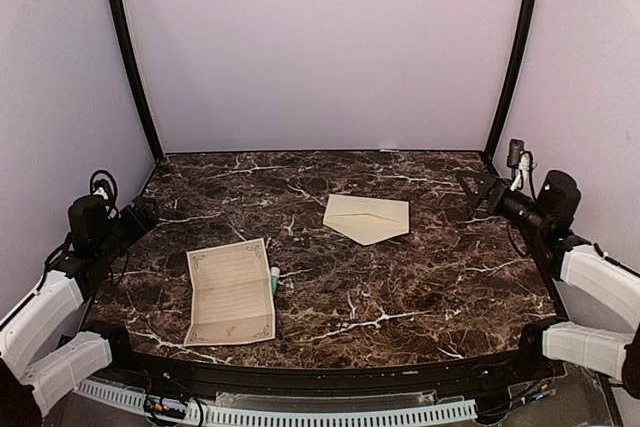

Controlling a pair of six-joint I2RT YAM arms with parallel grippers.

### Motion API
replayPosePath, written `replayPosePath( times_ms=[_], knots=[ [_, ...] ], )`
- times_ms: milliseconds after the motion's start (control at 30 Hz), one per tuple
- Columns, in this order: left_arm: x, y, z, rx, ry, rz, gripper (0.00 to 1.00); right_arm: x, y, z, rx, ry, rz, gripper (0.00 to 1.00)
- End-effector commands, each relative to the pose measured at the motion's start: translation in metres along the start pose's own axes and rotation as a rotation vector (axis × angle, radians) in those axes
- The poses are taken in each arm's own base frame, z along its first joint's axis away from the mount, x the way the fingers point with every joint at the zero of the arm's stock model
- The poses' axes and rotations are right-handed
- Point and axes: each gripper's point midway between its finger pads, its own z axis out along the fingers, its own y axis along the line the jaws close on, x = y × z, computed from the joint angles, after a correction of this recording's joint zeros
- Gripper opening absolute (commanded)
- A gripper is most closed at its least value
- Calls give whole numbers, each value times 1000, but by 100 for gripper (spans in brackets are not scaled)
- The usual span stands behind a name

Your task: Place the letter into the envelope and seal it

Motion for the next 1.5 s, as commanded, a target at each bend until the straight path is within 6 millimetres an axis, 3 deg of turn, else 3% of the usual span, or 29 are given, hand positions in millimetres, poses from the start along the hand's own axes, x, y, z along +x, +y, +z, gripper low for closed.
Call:
replayPosePath(
  times_ms=[0,200,533,700,900,1200,1333,1467],
  knots=[
    [44,13,-7,-51,119,6,93,17,30,3,-129,60,43,99],
    [84,13,-12,-32,205,42,89,53,76,13,-244,178,-10,99],
    [100,1,-21,22,248,38,83,119,131,42,-296,425,-79,99],
    [100,-8,-23,55,269,35,82,161,169,74,-371,547,-146,98],
    [108,-13,-20,85,293,50,82,209,217,130,-451,667,-234,94],
    [109,-18,-21,116,294,55,82,278,236,209,-481,809,-254,89],
    [109,-20,-23,134,285,53,82,300,250,230,-514,834,-254,87],
    [110,-22,-23,149,288,52,81,322,253,238,-527,877,-237,83]
  ],
)
